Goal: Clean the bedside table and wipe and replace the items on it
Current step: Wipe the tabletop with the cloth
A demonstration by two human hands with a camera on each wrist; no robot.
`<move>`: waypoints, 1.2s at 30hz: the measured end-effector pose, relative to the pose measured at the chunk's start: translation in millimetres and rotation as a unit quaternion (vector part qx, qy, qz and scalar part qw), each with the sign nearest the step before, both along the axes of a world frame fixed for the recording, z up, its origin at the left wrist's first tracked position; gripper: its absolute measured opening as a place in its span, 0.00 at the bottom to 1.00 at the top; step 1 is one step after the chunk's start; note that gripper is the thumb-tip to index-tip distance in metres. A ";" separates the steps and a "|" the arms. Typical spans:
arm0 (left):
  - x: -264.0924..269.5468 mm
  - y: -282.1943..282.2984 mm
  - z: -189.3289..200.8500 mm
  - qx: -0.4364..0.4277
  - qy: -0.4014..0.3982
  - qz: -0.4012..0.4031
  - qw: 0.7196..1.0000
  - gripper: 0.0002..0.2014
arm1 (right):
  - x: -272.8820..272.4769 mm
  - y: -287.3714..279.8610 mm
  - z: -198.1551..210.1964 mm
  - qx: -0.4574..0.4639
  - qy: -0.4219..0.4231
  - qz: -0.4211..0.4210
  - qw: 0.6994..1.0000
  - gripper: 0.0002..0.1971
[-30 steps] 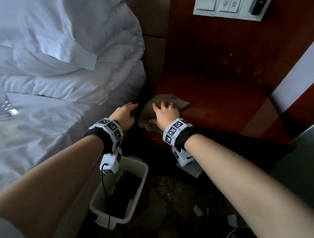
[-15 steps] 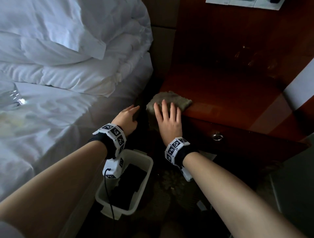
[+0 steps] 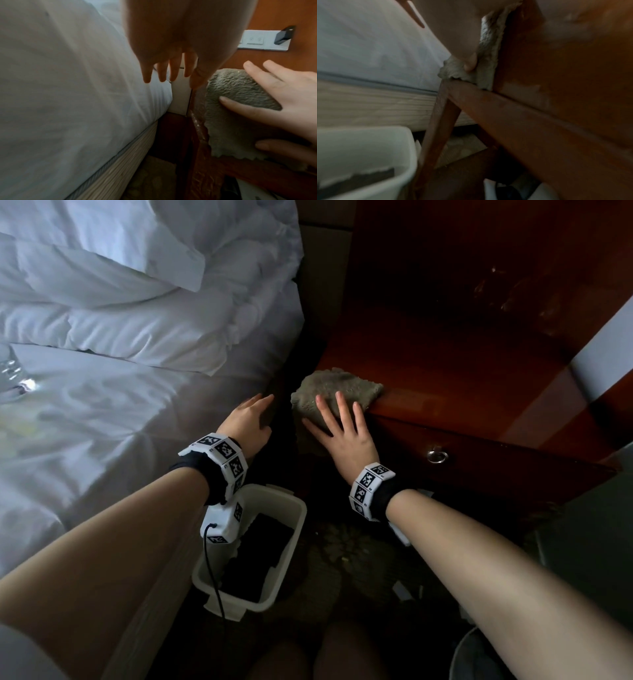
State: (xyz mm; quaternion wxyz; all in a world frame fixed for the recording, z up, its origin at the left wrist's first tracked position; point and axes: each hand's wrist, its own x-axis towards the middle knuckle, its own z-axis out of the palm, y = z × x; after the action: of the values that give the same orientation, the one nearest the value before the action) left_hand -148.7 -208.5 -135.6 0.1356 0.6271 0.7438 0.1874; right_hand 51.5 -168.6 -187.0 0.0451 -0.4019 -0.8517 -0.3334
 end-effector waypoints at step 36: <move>105.5 27.1 20.2 0.060 0.159 -0.118 0.978 0.30 | 198.1 -3.0 26.1 -0.049 -0.184 -0.047 0.981 0.42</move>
State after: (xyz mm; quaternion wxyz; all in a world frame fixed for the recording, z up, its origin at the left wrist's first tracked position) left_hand -43.2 -181.3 -115.4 -0.0012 0.7393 0.6639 0.1126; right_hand 249.6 -171.6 -161.0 -0.1481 -0.3750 -0.8408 -0.3613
